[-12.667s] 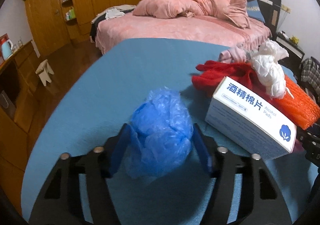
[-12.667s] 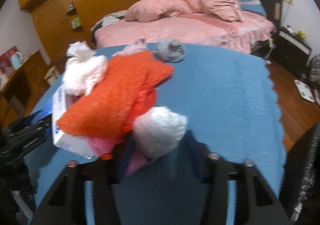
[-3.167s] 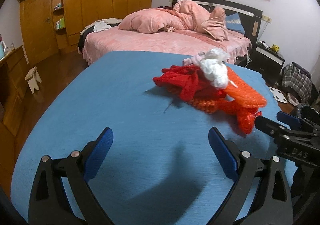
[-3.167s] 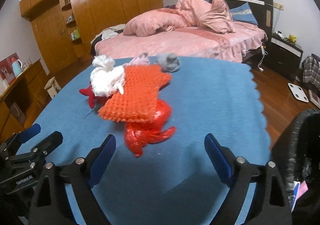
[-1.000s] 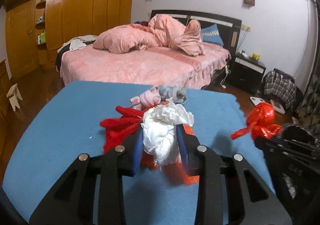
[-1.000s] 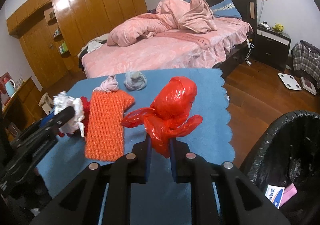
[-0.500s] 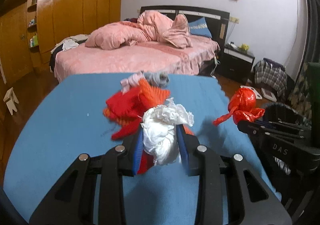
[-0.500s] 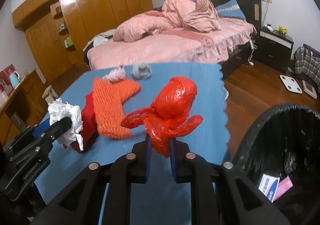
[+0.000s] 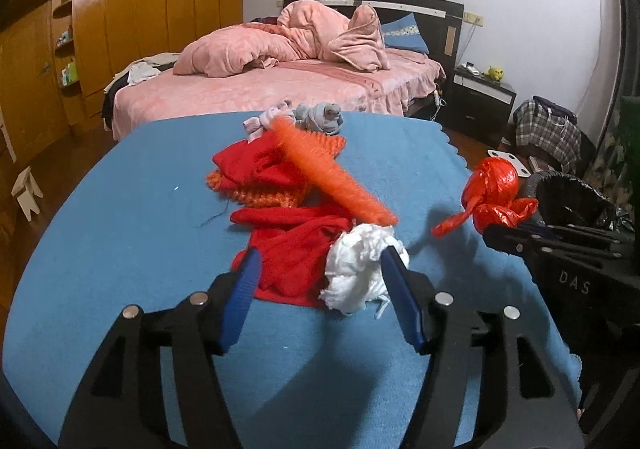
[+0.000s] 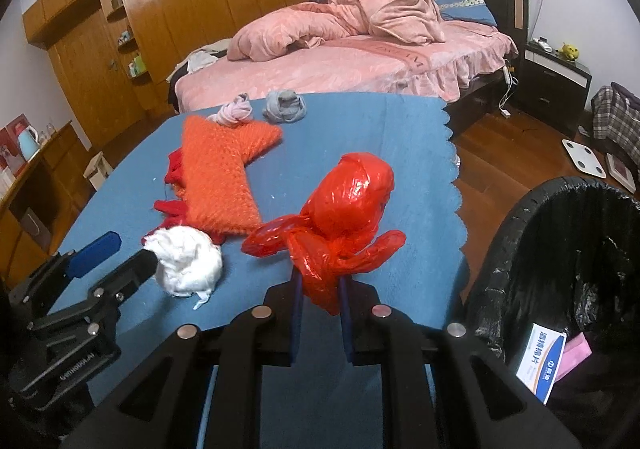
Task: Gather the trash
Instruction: 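Grasp the white tissue ball with the left tool while the right tool holds the red bag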
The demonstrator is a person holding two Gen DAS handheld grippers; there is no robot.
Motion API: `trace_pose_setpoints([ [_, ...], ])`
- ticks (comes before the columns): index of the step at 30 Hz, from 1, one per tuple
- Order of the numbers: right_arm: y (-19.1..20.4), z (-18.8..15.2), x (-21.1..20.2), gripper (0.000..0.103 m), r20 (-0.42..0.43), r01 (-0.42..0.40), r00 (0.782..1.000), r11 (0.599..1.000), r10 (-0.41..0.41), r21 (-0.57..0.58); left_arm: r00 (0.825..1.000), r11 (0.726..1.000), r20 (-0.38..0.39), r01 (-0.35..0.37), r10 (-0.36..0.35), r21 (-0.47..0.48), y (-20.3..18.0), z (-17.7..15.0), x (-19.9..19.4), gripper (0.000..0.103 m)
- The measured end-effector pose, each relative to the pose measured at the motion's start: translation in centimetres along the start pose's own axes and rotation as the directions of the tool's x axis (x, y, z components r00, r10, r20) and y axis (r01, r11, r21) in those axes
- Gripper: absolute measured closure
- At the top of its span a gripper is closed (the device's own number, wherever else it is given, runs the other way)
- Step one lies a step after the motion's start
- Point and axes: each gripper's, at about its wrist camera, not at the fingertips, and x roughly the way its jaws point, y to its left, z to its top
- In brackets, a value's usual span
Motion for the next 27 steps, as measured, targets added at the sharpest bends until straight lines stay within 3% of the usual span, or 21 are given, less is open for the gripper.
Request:
trace_pose_setpoints([
  [3, -0.1, 0.0, -0.2, 0.087, 0.002, 0.002, 1.0, 1.0, -0.002, 0.001, 1.0, 1.0, -0.003, 0.018, -0.018, 0.009, -0.4, 0.0, -0.1, 0.045],
  [10, -0.8, -0.2, -1.0, 0.087, 0.007, 0.024, 1.0, 1.0, -0.024, -0.007, 1.0, 0.999, -0.002, 0.031, -0.031, 0.04, -1.9, 0.0, 0.3, 0.039],
  [12, -1.1, -0.2, -1.0, 0.087, 0.004, 0.03, 1.0, 1.0, -0.03, -0.001, 0.999, 0.998, -0.016, 0.036, -0.035, 0.045, -2.3, 0.1, 0.9, 0.049],
  [14, -1.4, -0.2, -1.2, 0.087, 0.005, 0.036, 0.999, 0.999, -0.036, 0.003, 0.998, 0.996, -0.032, 0.053, -0.051, 0.065, -2.8, 0.0, 1.3, 0.08],
  [18, -1.8, 0.0, -1.7, 0.087, 0.014, 0.042, 0.999, 0.999, -0.042, 0.009, 0.997, 0.992, -0.014, 0.077, -0.076, 0.095, -3.8, -0.1, 0.7, 0.084],
  [27, -3.3, 0.1, -4.8, 0.087, 0.067, 0.058, 0.996, 0.998, -0.06, 0.027, 0.989, 0.99, 0.072, 0.124, -0.129, 0.07, -4.7, 1.6, -2.9, 0.085],
])
